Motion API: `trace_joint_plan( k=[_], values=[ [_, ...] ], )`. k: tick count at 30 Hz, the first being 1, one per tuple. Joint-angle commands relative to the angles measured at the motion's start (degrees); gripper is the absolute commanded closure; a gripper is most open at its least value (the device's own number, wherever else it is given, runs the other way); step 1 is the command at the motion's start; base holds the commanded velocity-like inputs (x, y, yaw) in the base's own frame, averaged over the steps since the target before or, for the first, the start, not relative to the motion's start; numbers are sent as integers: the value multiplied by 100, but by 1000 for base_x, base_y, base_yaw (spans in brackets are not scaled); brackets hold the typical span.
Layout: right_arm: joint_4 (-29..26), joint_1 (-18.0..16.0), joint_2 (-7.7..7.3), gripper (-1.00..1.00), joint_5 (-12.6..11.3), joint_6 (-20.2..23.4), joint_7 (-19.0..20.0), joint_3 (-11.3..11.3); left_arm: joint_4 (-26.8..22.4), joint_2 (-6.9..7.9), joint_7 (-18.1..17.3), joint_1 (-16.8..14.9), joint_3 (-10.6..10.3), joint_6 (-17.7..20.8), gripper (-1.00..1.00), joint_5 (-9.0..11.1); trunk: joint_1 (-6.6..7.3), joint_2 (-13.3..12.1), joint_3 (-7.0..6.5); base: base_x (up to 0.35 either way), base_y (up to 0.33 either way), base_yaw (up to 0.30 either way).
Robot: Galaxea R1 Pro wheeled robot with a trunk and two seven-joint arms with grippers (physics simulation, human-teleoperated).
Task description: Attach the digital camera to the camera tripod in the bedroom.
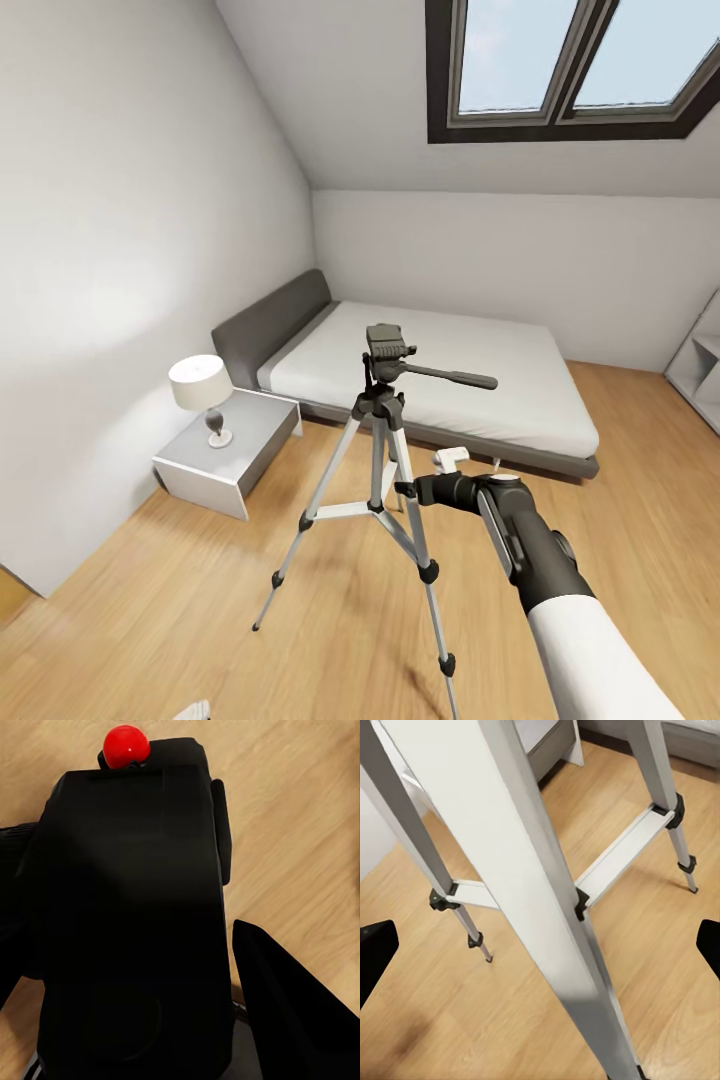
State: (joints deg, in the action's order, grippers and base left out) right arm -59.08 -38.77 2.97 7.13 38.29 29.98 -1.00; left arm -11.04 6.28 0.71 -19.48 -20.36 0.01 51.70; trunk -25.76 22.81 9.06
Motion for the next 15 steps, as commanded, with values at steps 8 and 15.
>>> trace_joint_plan(
  k=[8, 15],
  values=[
    [8, -3, 2, -100, 61, 20, 45, -18, -12, -3, 8, -3, -47, 29, 100, 42, -3, 12, 12, 16, 0, 0],
    [61, 0, 2, -100, 63, 21, 68, -14, -12, 3, 8, -3, -47, 33, 100, 42, -3, 12, 12, 166, 0, 0]
  ],
)
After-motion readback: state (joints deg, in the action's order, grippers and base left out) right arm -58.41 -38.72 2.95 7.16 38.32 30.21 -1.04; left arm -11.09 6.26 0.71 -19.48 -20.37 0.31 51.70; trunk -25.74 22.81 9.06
